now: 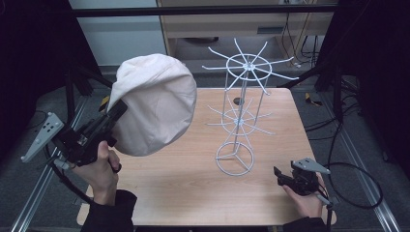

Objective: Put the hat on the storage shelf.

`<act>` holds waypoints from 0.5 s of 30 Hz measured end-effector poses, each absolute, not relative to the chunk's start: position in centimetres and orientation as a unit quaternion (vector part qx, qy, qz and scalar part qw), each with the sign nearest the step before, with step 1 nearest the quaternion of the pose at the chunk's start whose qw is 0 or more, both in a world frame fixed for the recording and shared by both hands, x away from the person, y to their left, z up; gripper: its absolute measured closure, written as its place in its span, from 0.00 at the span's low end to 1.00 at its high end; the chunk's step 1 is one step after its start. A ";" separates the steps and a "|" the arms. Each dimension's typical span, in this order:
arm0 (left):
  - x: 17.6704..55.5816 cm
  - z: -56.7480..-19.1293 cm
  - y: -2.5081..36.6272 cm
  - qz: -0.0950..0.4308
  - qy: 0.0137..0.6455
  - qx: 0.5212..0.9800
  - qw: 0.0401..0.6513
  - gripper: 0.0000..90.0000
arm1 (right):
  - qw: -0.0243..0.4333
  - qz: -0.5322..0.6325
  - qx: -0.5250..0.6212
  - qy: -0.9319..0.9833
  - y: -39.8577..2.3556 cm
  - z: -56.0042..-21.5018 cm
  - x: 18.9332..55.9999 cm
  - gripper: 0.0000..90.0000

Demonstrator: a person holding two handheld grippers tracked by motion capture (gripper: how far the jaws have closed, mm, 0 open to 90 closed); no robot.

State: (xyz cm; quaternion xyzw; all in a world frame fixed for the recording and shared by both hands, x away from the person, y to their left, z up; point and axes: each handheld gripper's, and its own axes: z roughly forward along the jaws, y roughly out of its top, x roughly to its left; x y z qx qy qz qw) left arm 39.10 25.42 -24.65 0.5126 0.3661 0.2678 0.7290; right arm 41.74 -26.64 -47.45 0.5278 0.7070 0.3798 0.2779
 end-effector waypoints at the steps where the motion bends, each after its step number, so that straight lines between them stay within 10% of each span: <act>1: 39.2 -24.5 25.4 0.265 0.365 0.511 0.732 0.98 | 0.279 0.381 0.528 0.706 -26.7 -47.5 41.7 0.35; 15: 39.3 -22.8 24.9 0.257 0.348 0.495 0.753 0.98 | 0.275 0.382 0.526 0.708 -26.5 -47.5 41.7 0.35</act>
